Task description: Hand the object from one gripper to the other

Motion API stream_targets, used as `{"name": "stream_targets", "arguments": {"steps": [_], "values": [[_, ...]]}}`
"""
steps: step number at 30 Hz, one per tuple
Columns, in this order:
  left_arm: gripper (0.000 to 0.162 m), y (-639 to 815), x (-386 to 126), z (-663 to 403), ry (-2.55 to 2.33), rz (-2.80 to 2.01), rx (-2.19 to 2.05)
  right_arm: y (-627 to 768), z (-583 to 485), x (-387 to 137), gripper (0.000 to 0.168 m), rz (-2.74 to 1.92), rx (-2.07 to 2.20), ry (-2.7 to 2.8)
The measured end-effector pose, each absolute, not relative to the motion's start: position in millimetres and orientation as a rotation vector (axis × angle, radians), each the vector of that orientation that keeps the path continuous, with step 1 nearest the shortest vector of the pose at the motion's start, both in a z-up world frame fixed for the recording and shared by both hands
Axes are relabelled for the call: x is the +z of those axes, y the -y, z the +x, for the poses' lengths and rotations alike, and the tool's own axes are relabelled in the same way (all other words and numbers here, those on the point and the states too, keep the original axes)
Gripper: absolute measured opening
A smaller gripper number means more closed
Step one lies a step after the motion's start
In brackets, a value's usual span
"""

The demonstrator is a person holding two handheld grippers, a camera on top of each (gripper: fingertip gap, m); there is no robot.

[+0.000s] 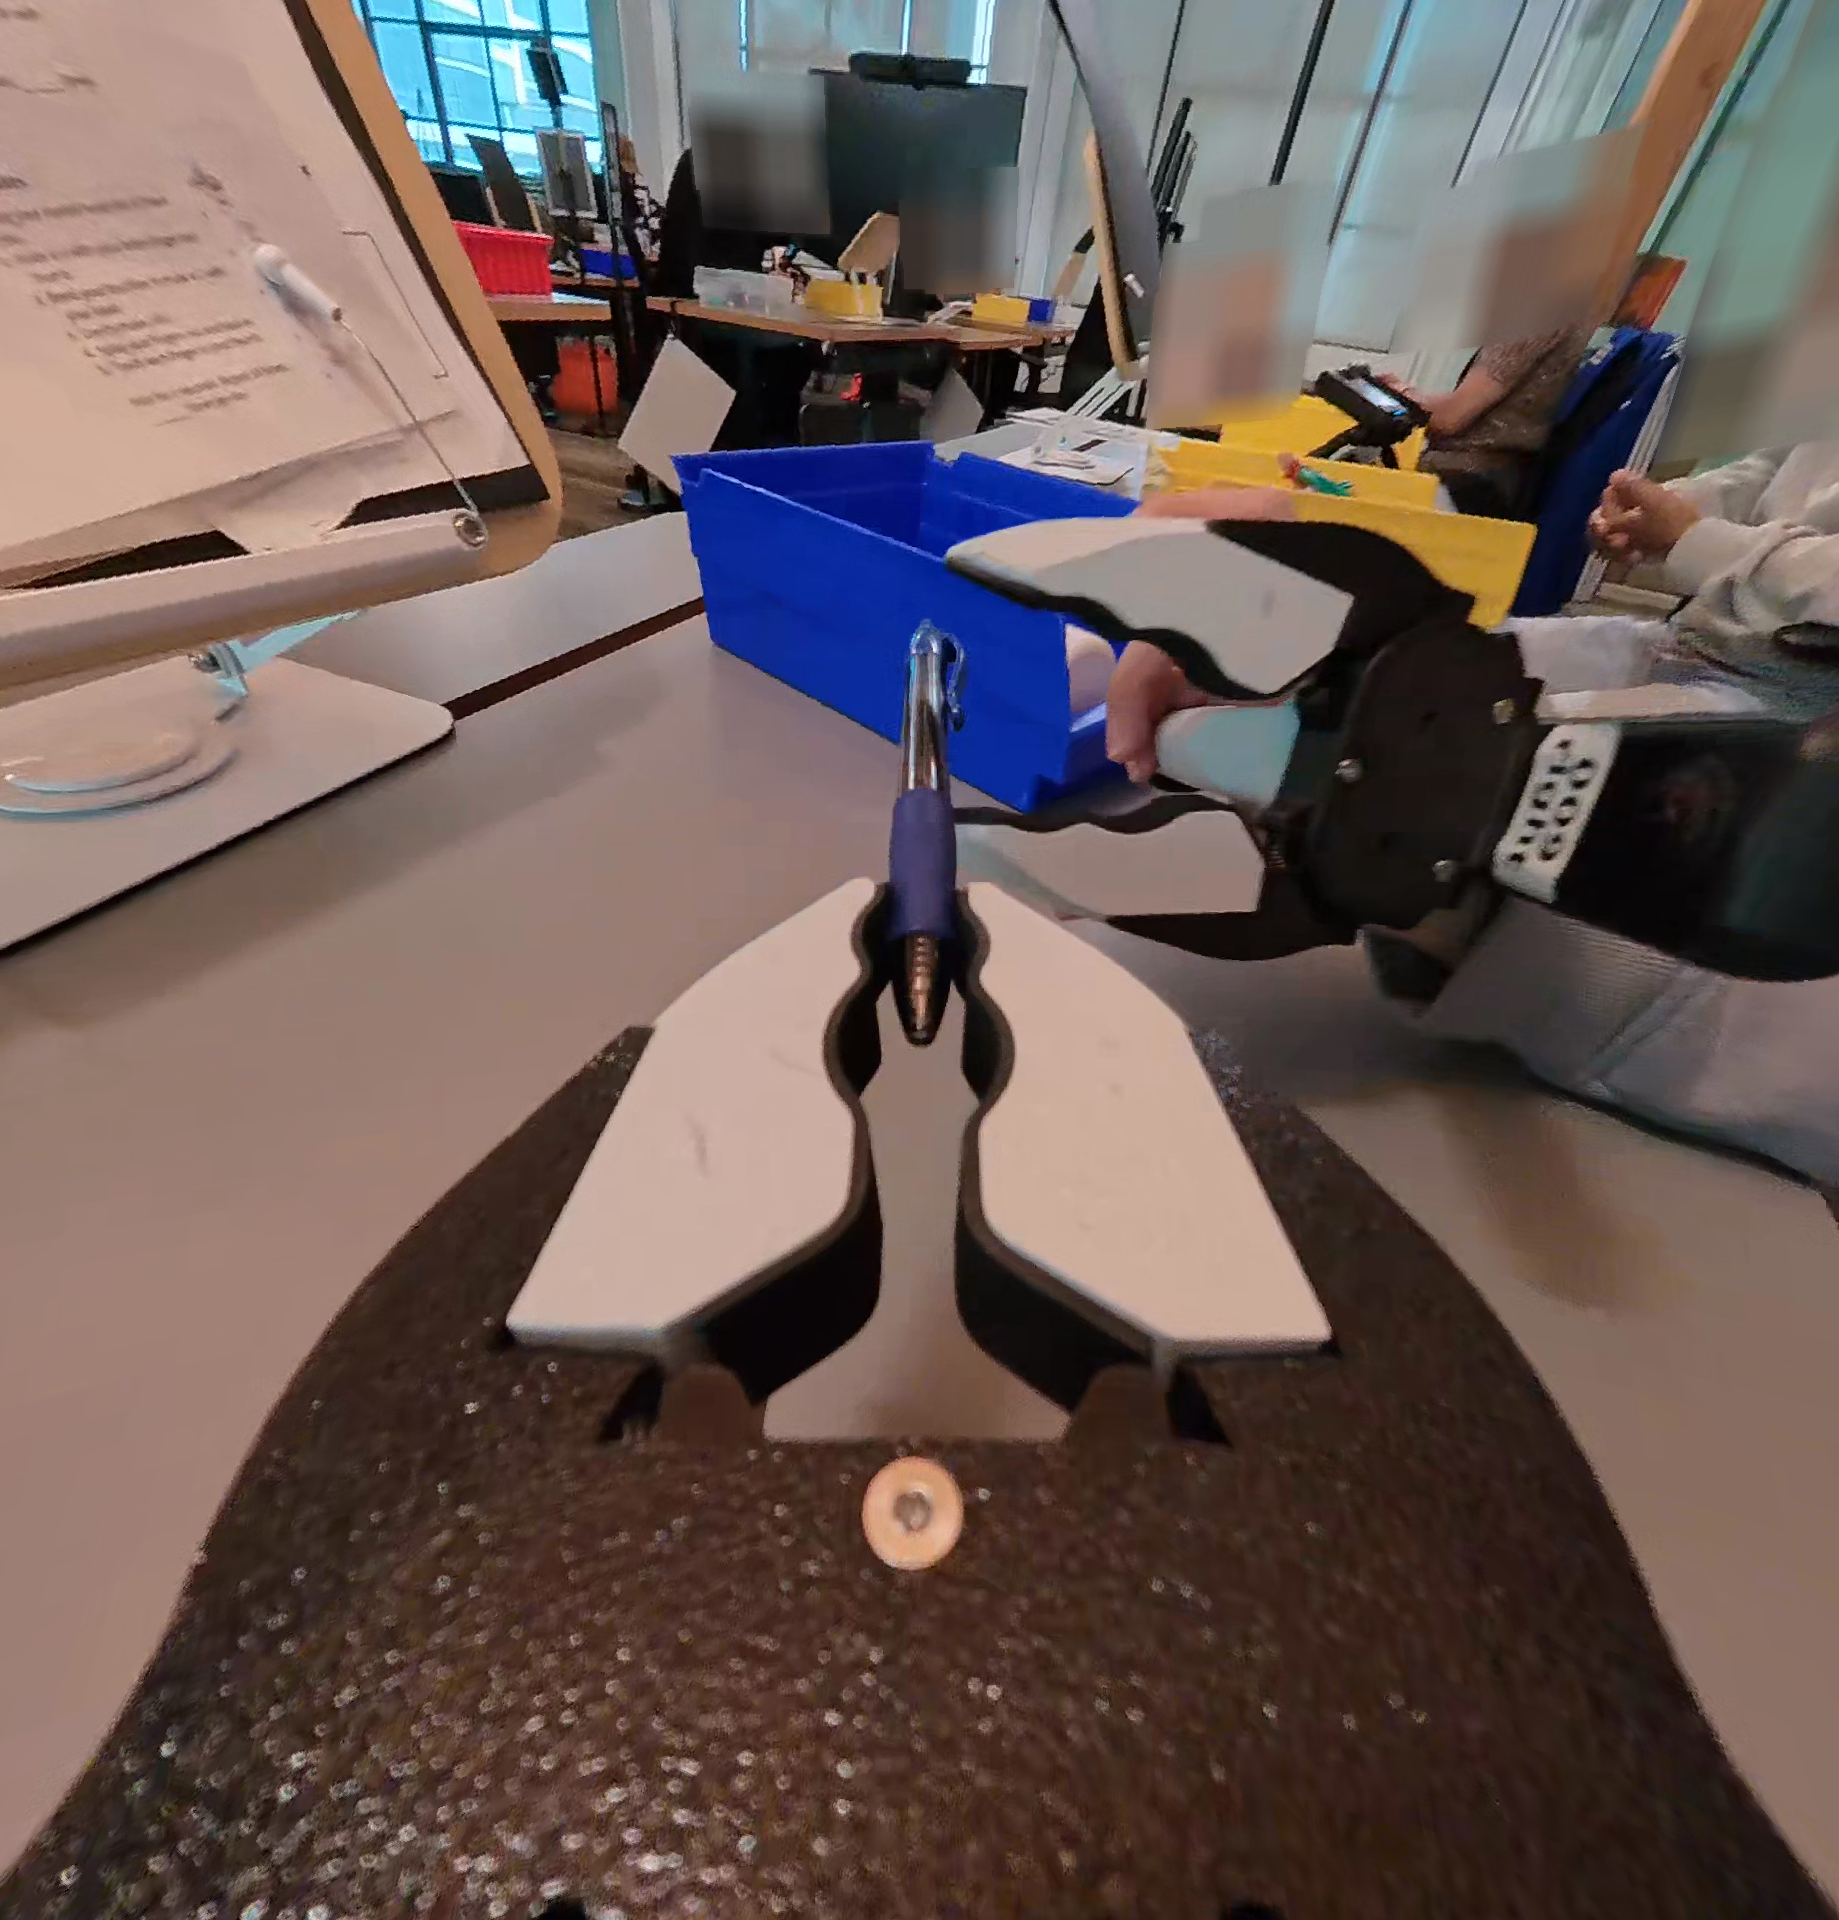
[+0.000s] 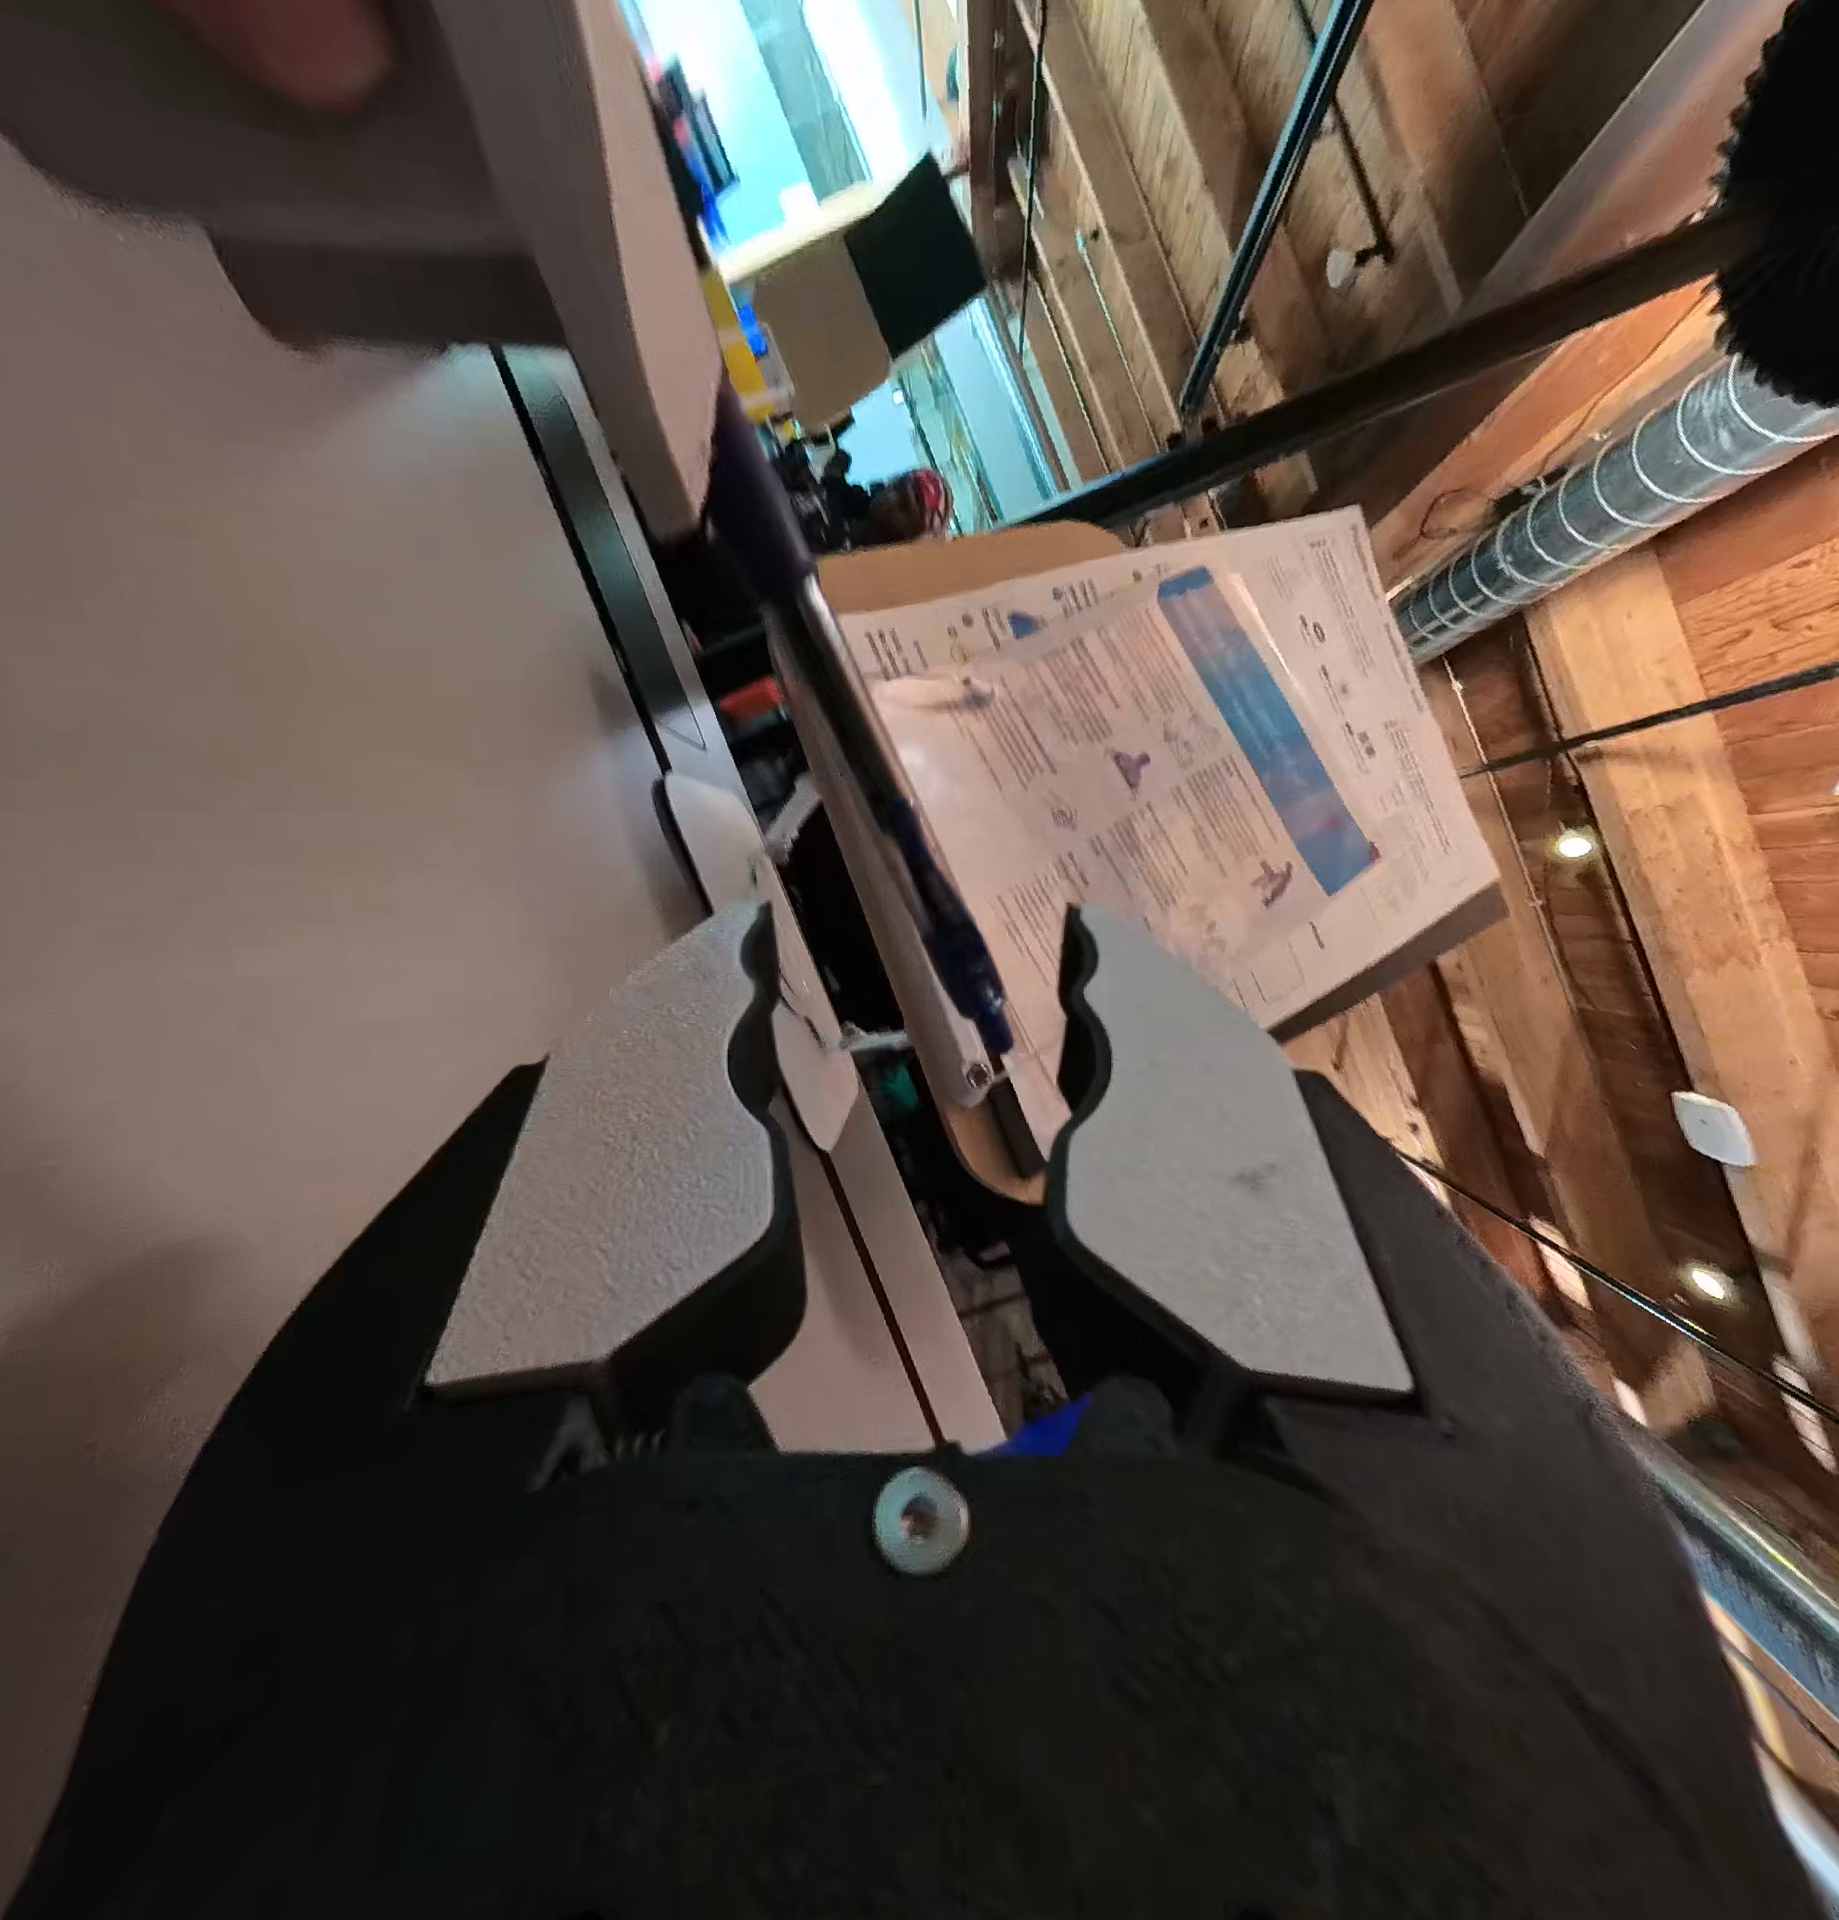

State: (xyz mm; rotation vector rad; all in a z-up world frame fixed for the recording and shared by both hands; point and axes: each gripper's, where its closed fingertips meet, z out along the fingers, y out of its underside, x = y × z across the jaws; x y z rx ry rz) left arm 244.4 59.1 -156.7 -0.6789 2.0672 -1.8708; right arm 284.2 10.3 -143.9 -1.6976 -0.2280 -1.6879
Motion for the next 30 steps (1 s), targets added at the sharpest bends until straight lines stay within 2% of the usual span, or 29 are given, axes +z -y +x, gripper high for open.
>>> {"name": "stream_targets", "arguments": {"steps": [4, 10, 13, 15, 20, 23, 25, 27, 30], "values": [[0.010, -56.9, -156.0, 240.5, -2.096, -0.655, -1.893, 0.4, 291.5, -144.3, 0.015, -1.722, -1.707, 0.177], [0.011, -61.5, -135.5, 239.2, -1.901, -0.561, -2.015, -10.3, 286.0, -157.5, 0.012, -1.803, -1.367, 0.051], [0.041, -64.6, -123.5, 237.4, -1.784, -0.499, -2.053, -24.6, 272.1, -158.9, 0.011, -1.756, -0.966, -0.094], [0.043, -60.5, -124.8, 233.3, -1.816, -0.472, -2.078, -38.0, 254.2, -161.4, 0.011, -1.726, -0.694, -0.094], [0.032, -49.2, -131.3, 225.5, -1.876, -0.417, -2.093, -60.2, 220.0, -155.5, 0.011, -1.632, -0.264, -0.120], [0.022, -44.1, -134.3, 219.9, -1.909, -0.368, -2.098, -62.4, 217.0, -160.6, 0.011, -1.667, -0.254, -0.103], [0.010, -40.6, -137.3, 216.6, -1.942, -0.337, -2.088, -61.7, 217.8, -163.7, 0.012, -1.683, -0.252, -0.109], [0.010, -40.6, -138.7, 219.8, -1.948, -0.345, -2.026, -59.5, 222.2, -163.5, 0.012, -1.667, -0.276, -0.135], [0.010, -55.3, -140.6, 242.6, -1.861, -0.472, -1.783, -51.1, 234.9, -149.2, 0.044, -1.567, -0.429, -0.191]]}}
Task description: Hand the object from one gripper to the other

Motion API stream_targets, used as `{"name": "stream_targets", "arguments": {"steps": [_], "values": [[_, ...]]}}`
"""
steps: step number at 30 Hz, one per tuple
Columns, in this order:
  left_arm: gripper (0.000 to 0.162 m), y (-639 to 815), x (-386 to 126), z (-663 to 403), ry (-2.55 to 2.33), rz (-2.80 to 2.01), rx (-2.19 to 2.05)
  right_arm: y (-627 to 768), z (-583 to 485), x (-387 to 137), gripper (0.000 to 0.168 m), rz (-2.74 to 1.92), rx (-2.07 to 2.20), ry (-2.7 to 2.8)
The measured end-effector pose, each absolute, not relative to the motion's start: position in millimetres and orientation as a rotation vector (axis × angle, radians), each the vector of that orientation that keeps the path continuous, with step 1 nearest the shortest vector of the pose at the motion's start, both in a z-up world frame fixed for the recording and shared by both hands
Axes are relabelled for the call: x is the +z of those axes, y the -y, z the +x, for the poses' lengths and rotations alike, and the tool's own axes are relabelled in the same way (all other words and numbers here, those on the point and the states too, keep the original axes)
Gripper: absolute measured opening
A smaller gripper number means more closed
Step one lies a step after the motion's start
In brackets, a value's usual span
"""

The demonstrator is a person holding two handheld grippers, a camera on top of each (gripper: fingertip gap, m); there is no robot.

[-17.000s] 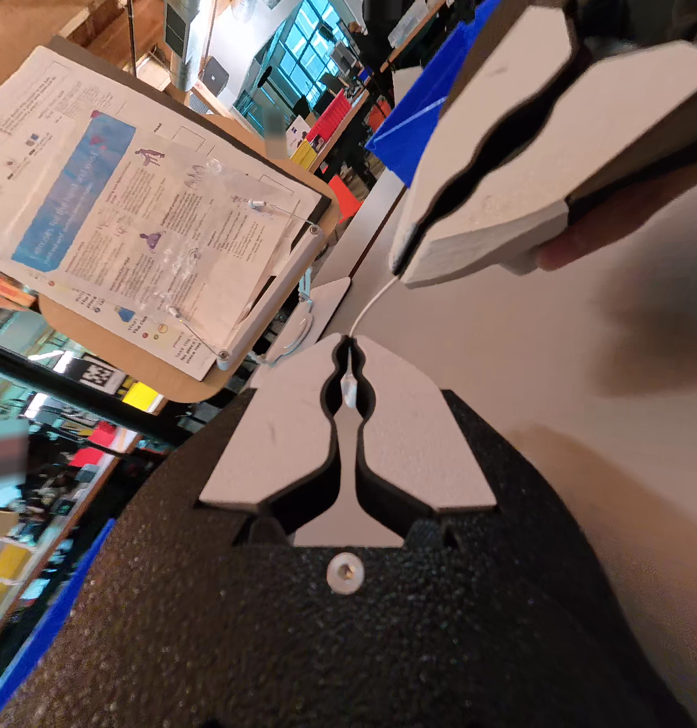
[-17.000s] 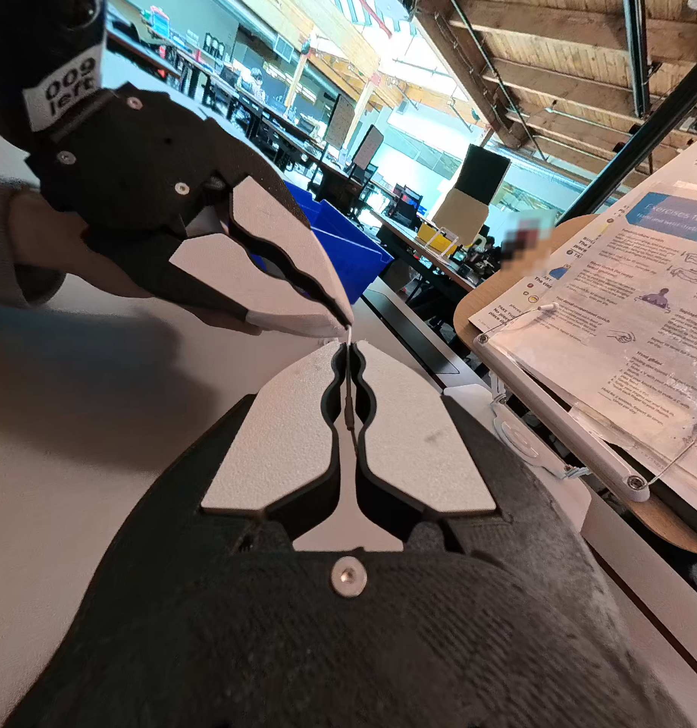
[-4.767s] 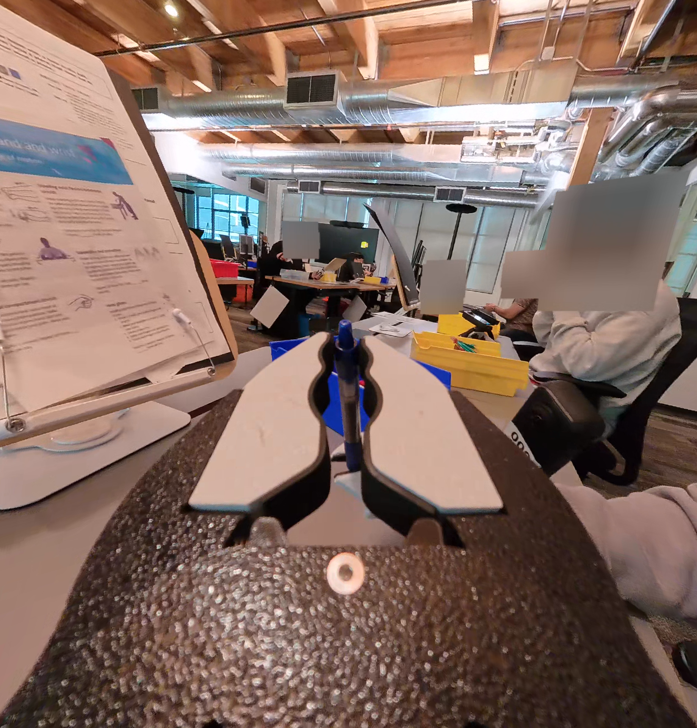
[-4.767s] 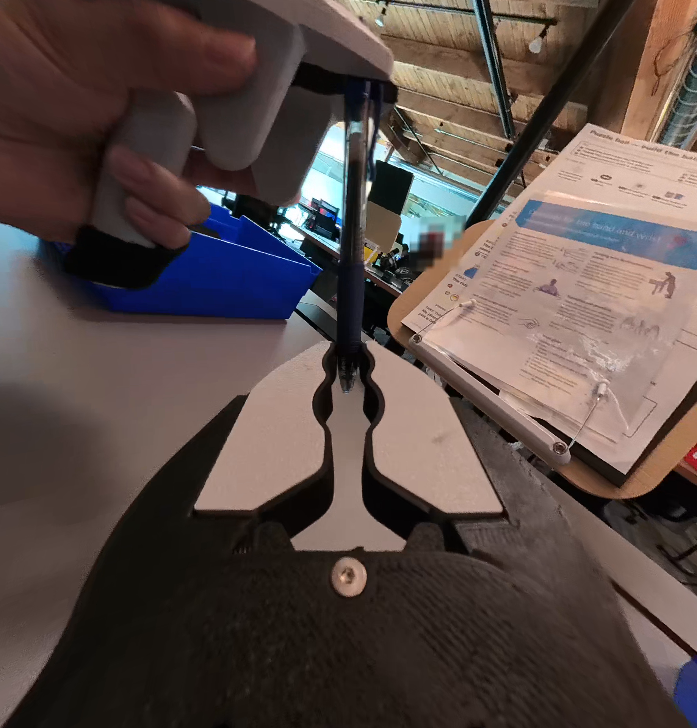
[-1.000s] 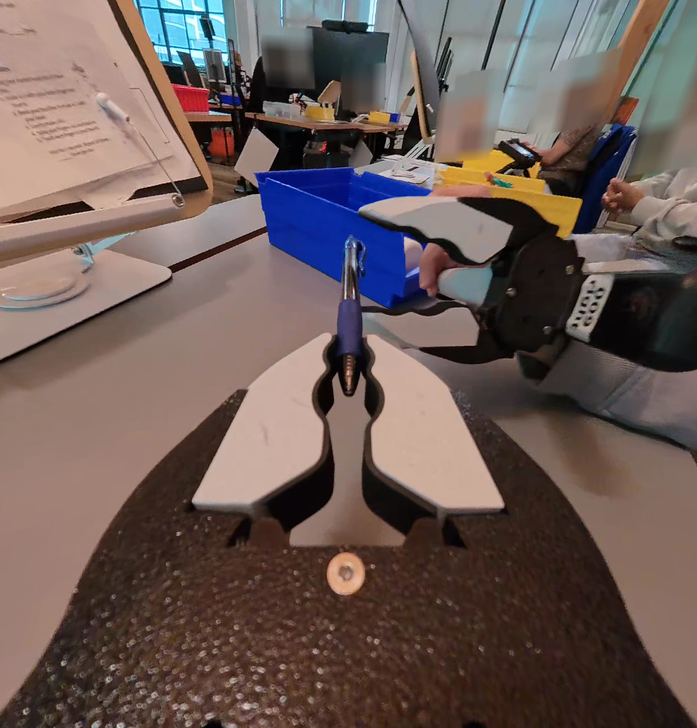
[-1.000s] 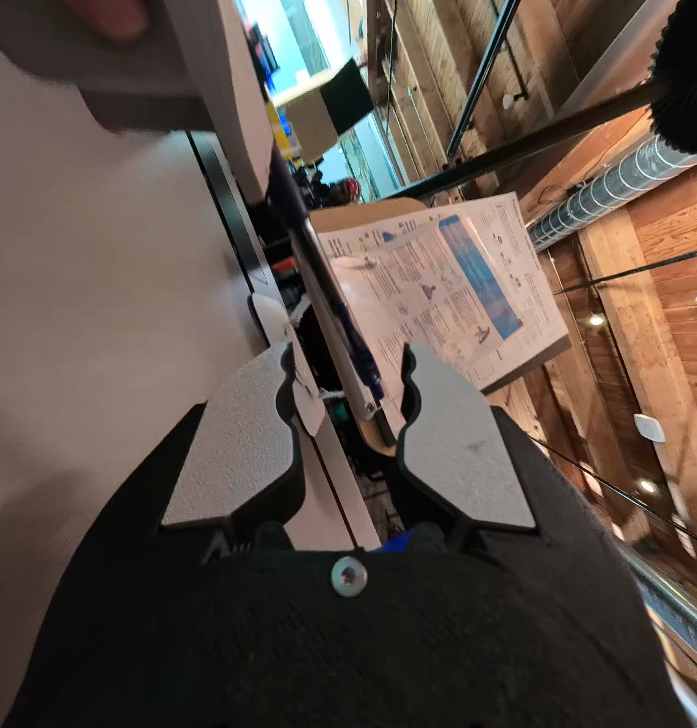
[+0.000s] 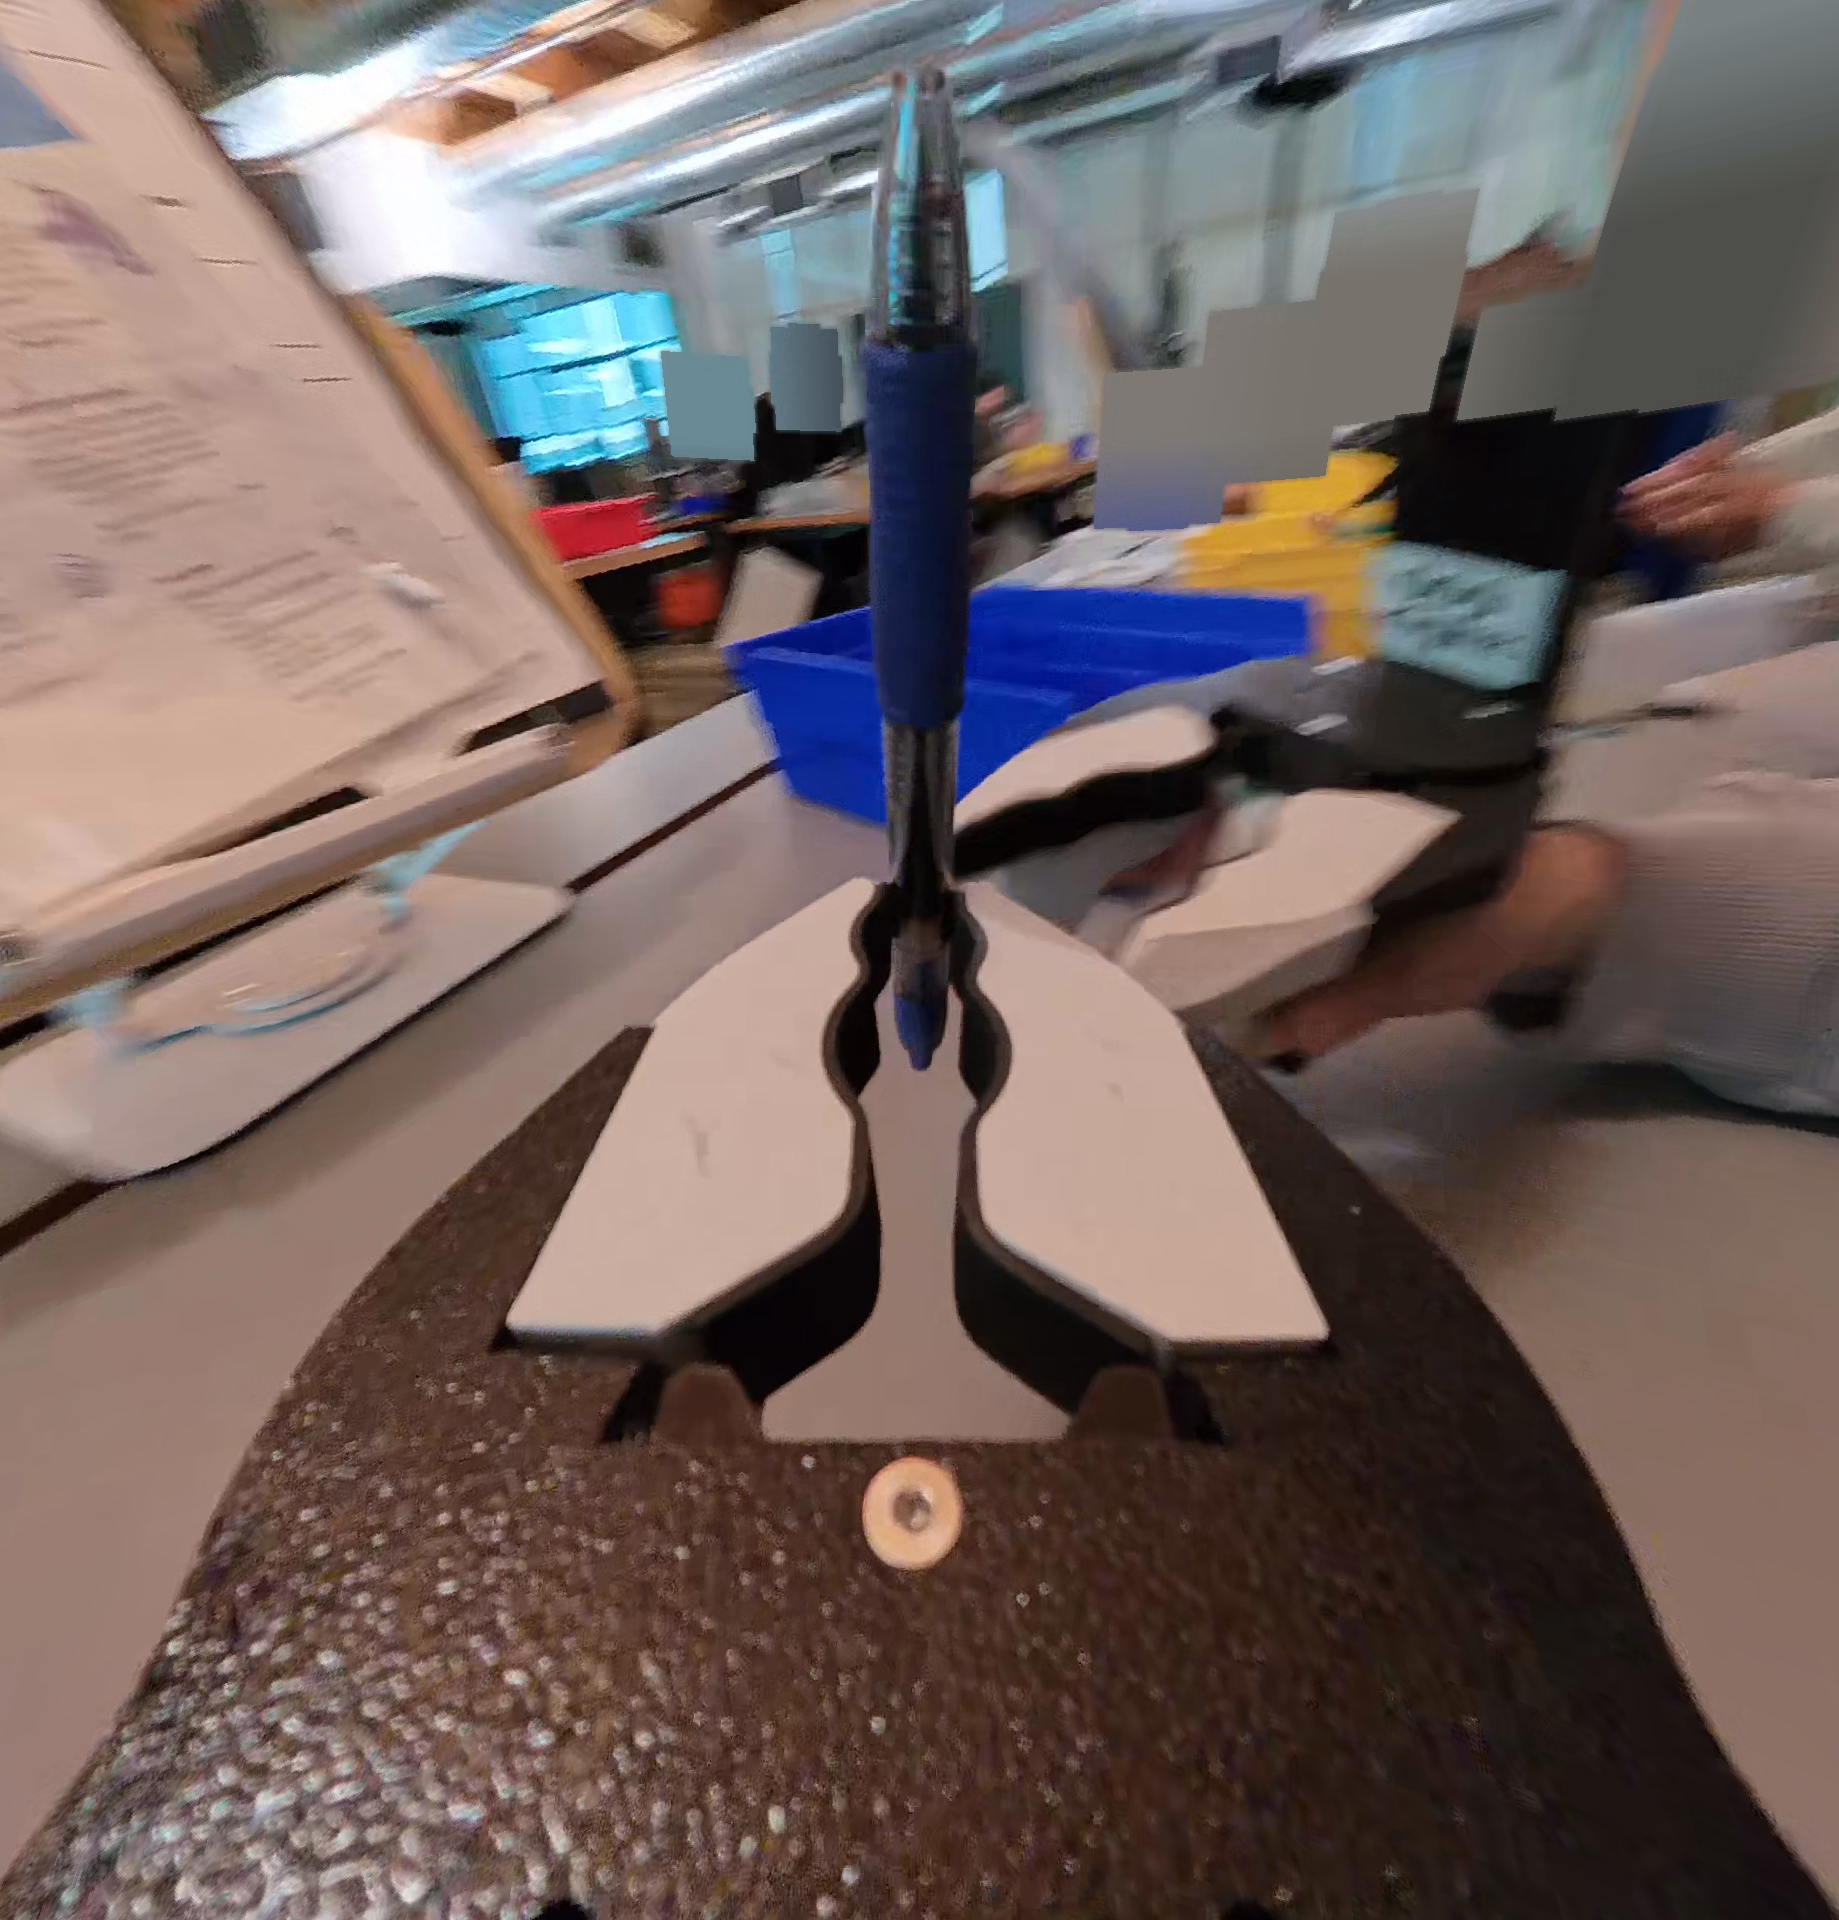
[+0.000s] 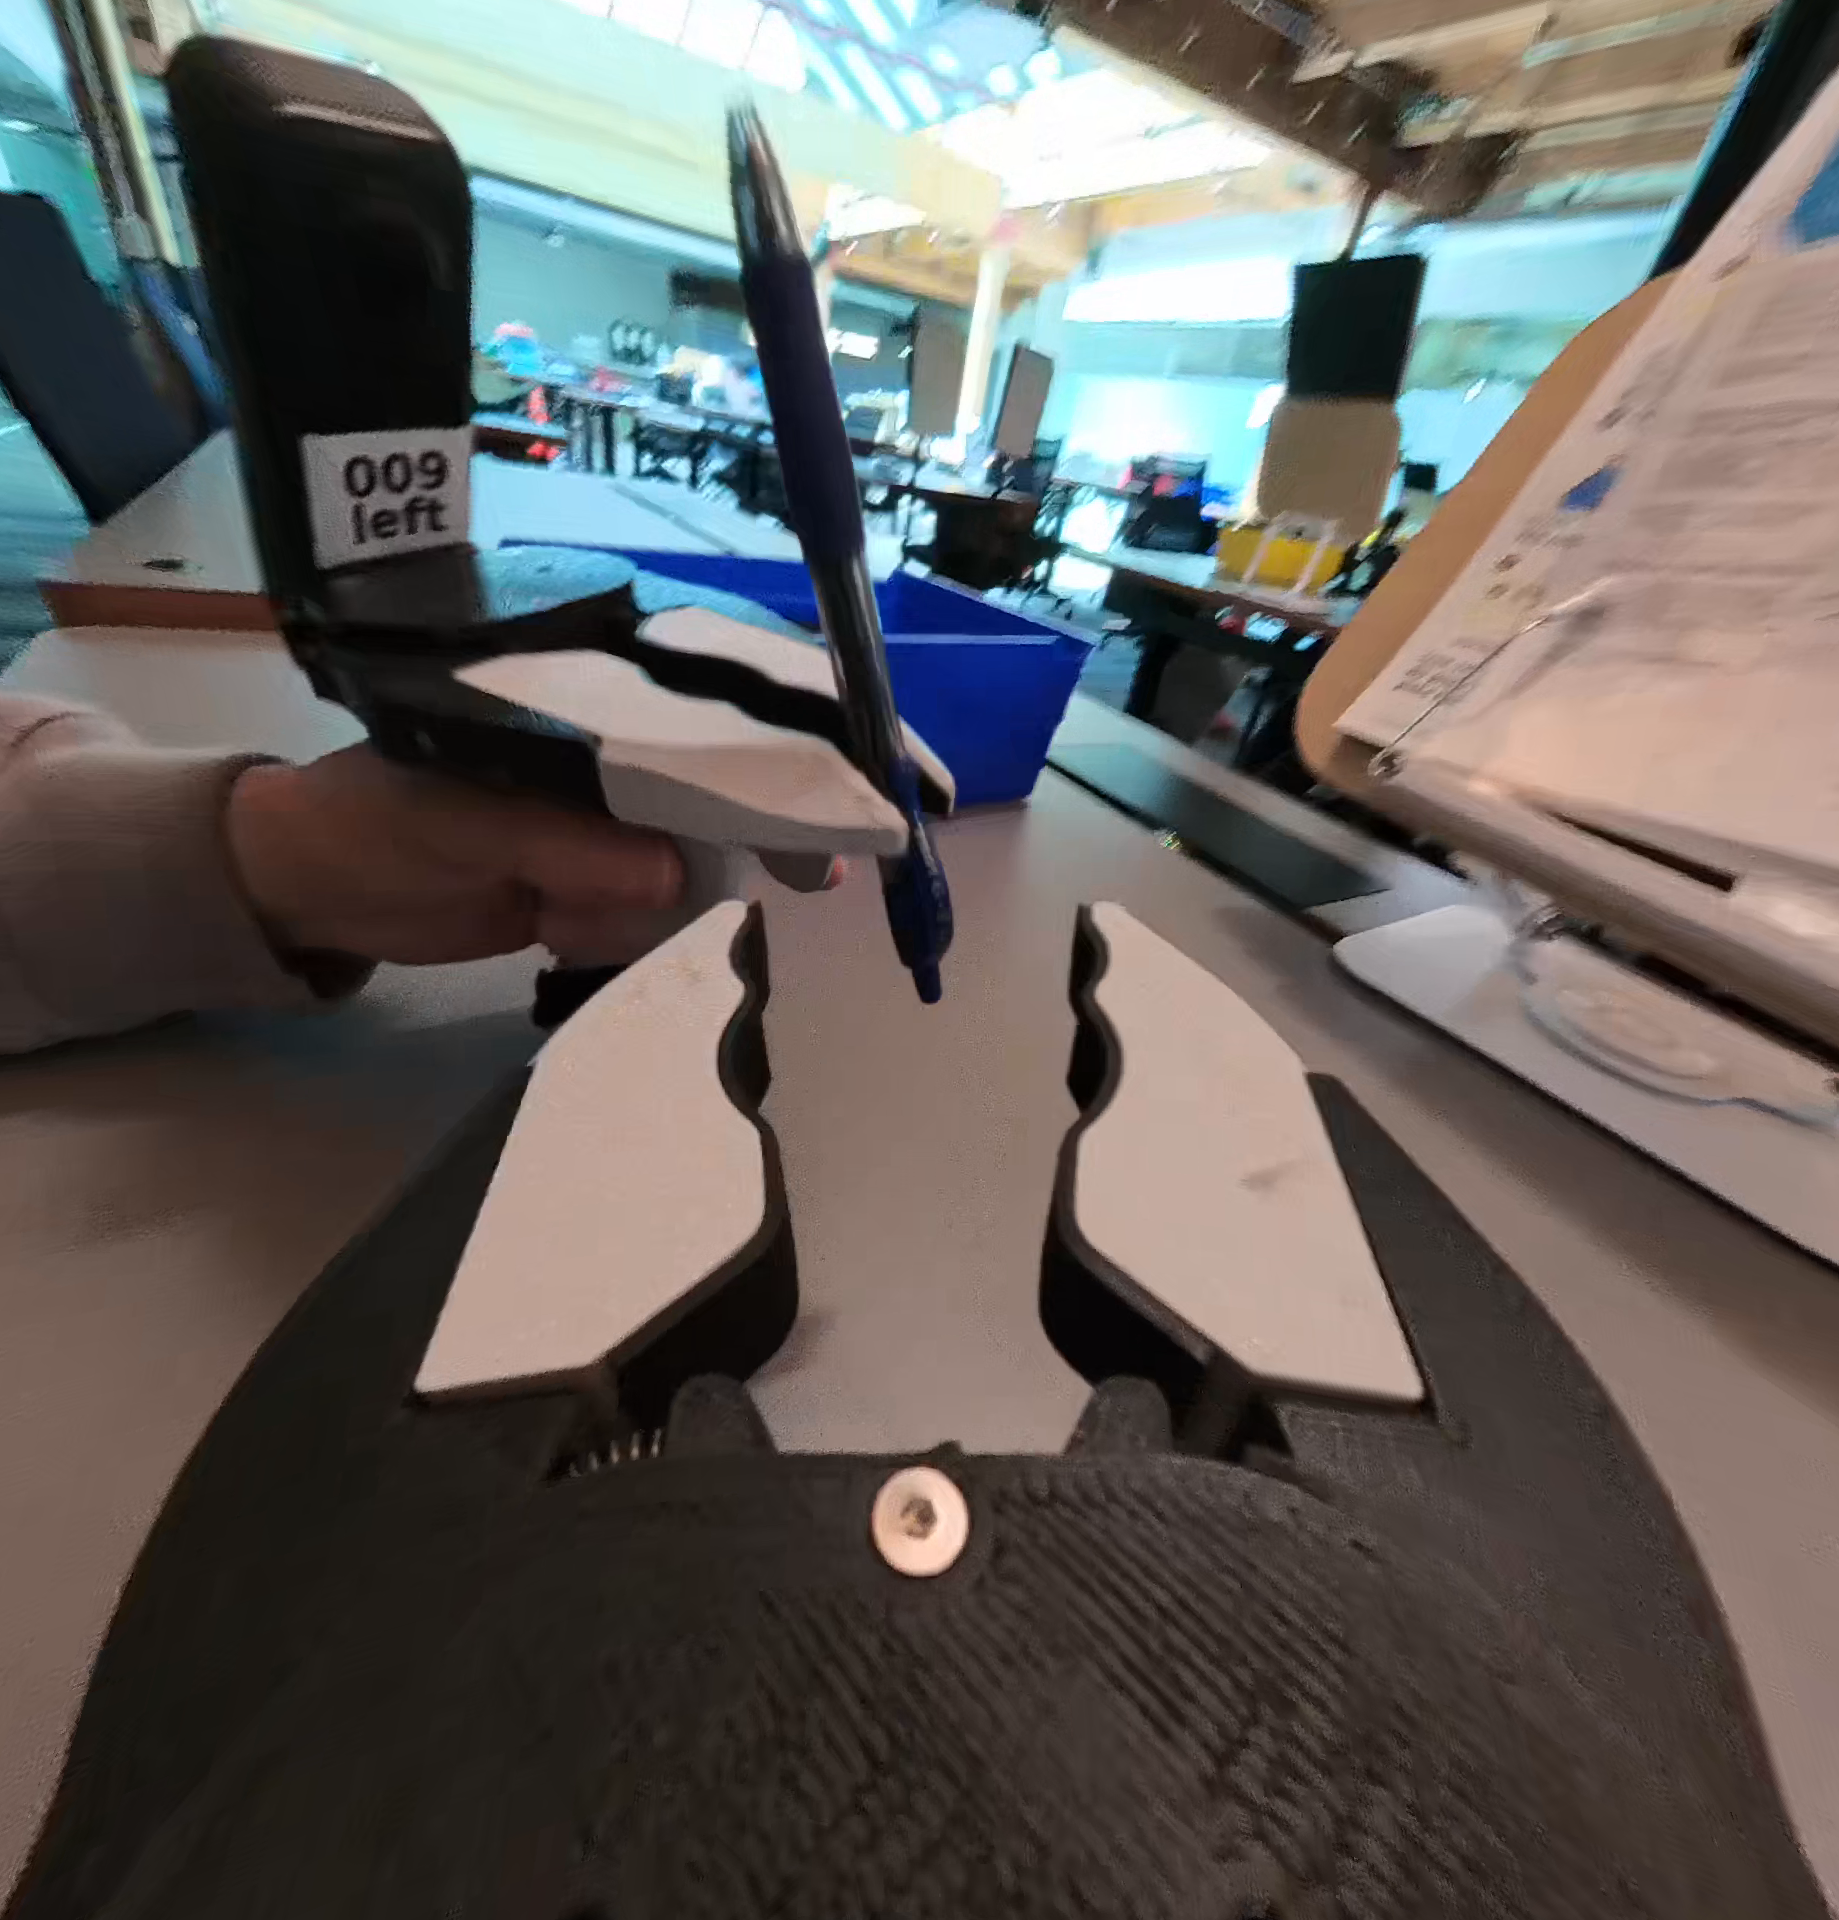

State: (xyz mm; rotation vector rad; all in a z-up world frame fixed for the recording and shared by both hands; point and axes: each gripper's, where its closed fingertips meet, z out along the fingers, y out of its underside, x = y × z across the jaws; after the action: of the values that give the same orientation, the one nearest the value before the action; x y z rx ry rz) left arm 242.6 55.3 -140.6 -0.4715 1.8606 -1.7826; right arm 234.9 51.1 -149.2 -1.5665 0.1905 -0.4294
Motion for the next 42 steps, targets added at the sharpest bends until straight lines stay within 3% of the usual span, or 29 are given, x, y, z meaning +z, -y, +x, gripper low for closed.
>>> {"name": "stream_targets", "arguments": {"steps": [1, 4, 10, 12, 14, 18, 20, 22, 27, 30, 32, 36, 39, 42], "values": [[0.010, -61.8, -143.9, 250.2, -1.848, -0.494, -1.658, -49.5, 233.9, -143.8, 0.054, -1.541, -0.452, -0.181], [0.010, -72.3, -153.2, 261.7, -1.814, -0.442, -1.316, -43.7, 231.3, -120.3, 0.051, -1.401, -0.508, -0.197], [0.010, -59.0, -170.8, 261.1, -1.843, -0.273, -0.985, -43.8, 216.6, -103.0, 0.028, -1.299, -0.568, -0.142], [0.010, -56.0, -170.3, 259.6, -1.845, -0.271, -1.002, -43.8, 217.8, -106.2, 0.011, -1.329, -0.613, -0.126], [0.010, -55.5, -169.9, 259.1, -1.846, -0.271, -1.026, -43.7, 217.6, -105.7, 0.011, -1.344, -0.598, -0.120], [0.013, -36.8, -172.3, 237.1, -1.974, -0.172, -1.347, -36.9, 205.3, -96.2, 0.011, -1.299, -0.383, -0.047], [0.035, -30.7, -174.5, 220.7, -2.112, -0.164, -1.568, -27.9, 194.0, -86.1, 0.011, -1.229, -0.177, -0.003], [0.038, -26.7, -174.7, 198.3, -2.278, -0.151, -1.817, -17.3, 184.6, -76.8, 0.011, -1.156, -0.018, 0.039], [0.033, -29.0, -155.1, 156.8, -2.512, -0.183, -2.381, -8.7, 159.0, -79.1, 0.011, -1.161, 0.081, 0.222], [0.030, -29.7, -162.0, 150.7, -2.634, -0.237, -2.424, -11.4, 151.4, -83.6, 0.011, -1.192, 0.089, 0.269], [0.018, -28.6, -168.0, 152.3, -2.654, -0.246, -2.398, -13.7, 150.5, -85.7, 0.011, -1.202, 0.095, 0.270], [0.016, -29.4, -171.9, 176.7, -2.517, -0.303, -2.233, -13.2, 193.9, -87.7, 0.014, -1.203, -0.125, 0.030], [0.016, -43.4, -171.0, 223.8, -2.215, -0.428, -1.923, -9.0, 226.0, -92.4, 0.047, -1.208, -0.219, -0.186], [0.015, -62.6, -160.0, 250.2, -1.924, -0.367, -1.589, -15.7, 241.8, -106.0, 0.052, -1.252, -0.166, -0.329]]}}
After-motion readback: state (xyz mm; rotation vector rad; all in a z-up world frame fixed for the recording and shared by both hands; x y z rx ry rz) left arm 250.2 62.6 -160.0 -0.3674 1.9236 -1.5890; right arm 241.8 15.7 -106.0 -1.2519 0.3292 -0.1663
